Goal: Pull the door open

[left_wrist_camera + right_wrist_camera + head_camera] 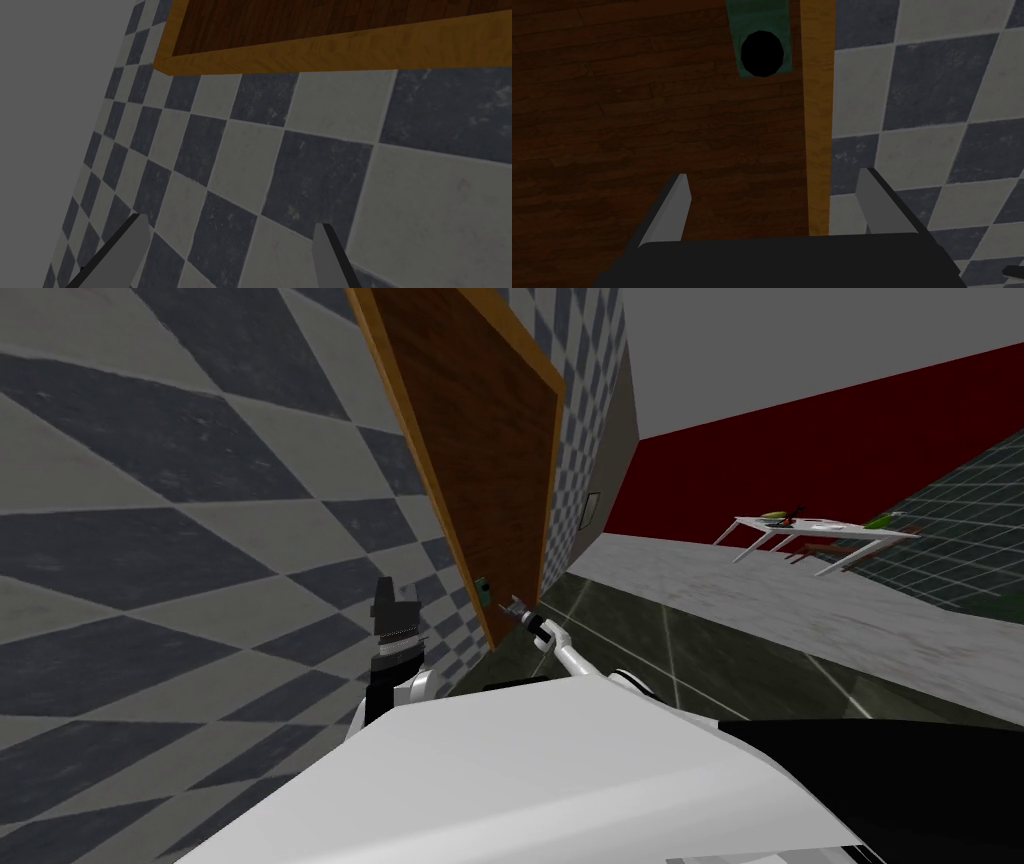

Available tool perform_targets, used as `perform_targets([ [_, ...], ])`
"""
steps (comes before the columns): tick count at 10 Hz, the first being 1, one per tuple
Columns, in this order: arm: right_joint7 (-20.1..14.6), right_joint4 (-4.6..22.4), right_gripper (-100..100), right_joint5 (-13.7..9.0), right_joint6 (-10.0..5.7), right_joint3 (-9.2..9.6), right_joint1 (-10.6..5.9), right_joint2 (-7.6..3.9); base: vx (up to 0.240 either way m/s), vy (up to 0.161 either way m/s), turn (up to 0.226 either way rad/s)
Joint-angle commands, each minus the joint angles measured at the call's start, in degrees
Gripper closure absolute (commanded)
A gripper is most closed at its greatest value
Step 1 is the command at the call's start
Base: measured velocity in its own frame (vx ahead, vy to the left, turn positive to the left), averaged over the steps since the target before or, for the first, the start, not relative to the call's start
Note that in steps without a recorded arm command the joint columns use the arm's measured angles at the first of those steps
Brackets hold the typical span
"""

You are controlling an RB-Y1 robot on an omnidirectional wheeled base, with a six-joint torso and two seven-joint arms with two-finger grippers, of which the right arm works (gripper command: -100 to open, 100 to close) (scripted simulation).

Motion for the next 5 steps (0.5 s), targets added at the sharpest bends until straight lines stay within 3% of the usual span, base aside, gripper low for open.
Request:
perform_targets([
  [1,1.76,1.75,-100,1.54,0.52,0.79,-1.29,0.11,0.157,0.108,-0.05],
  [2,2.6,2.9,-100,2.19,0.52,1.03,-2.04,0.18,0.135,0.104,-0.074],
  [3,2.15,2.64,-100,1.67,0.23,0.68,-1.78,0.33,0.057,0.05,-0.018],
  [5,2.27,2.89,-100,1.57,0.13,-2.33,-1.27,-0.74,0.012,0.06,0.298],
])
